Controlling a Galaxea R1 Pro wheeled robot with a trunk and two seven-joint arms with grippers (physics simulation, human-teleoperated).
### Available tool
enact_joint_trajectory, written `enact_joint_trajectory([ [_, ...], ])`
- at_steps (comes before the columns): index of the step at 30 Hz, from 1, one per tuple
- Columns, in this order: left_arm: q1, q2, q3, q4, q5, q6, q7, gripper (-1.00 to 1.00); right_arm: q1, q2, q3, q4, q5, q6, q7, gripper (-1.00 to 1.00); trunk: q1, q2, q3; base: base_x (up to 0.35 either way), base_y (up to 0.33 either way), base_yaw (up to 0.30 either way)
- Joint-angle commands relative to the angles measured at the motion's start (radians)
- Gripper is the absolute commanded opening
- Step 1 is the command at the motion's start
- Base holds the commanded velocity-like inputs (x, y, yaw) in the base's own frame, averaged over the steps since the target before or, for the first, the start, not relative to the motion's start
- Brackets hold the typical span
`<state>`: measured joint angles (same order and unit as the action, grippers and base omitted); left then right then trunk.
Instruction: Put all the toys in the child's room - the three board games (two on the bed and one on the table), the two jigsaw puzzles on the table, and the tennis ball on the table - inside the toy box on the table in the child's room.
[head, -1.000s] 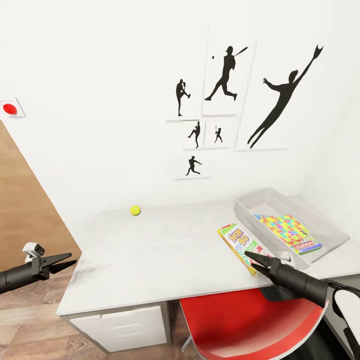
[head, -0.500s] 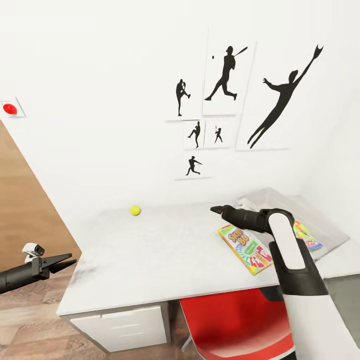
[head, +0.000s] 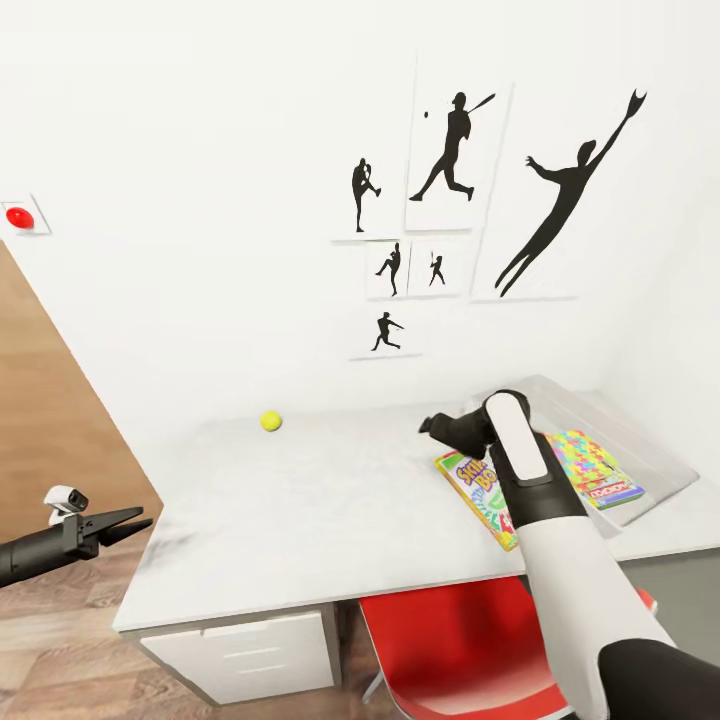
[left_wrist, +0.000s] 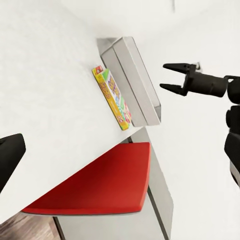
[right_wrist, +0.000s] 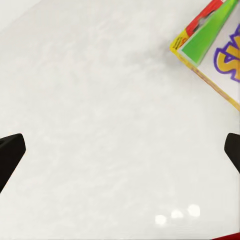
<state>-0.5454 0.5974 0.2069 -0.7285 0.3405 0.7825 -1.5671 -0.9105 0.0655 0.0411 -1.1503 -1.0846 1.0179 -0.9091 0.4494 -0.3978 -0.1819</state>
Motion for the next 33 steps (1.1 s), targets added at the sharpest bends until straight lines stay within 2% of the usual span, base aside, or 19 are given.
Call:
enact_joint_trajectory([
  [1, -0.001, 0.001, 0.000, 0.000, 0.000, 0.011, -0.004, 1.00, -0.005, 0.000, 0.002, 0.018, -0.008, -0.020, -0.014, 1.00, 0.001, -0.002, -0.002, 0.000, 0.000, 0.000],
  [4, -0.001, 0.002, 0.000, 0.000, 0.000, 0.011, -0.004, 1.00, -0.011, 0.000, 0.005, 0.059, 0.005, -0.082, -0.030, 1.00, 0.001, -0.002, -0.002, 0.000, 0.000, 0.000],
  [9, -0.001, 0.005, 0.000, 0.000, -0.001, 0.011, -0.004, 1.00, -0.013, 0.000, 0.006, 0.112, 0.022, -0.117, -0.044, 1.00, 0.001, -0.002, -0.002, 0.000, 0.051, 0.000],
  [21, -0.001, 0.009, 0.000, 0.001, -0.003, 0.011, -0.004, 1.00, -0.012, -0.006, 0.007, 0.127, 0.029, -0.124, -0.044, 1.00, 0.001, -0.002, -0.002, 0.000, 0.085, -0.013],
  [33, -0.001, 0.009, 0.000, 0.001, -0.003, 0.009, -0.004, 1.00, -0.008, -0.014, 0.006, 0.130, 0.029, -0.125, -0.041, 1.00, 0.001, -0.002, -0.002, 0.000, 0.019, -0.249],
])
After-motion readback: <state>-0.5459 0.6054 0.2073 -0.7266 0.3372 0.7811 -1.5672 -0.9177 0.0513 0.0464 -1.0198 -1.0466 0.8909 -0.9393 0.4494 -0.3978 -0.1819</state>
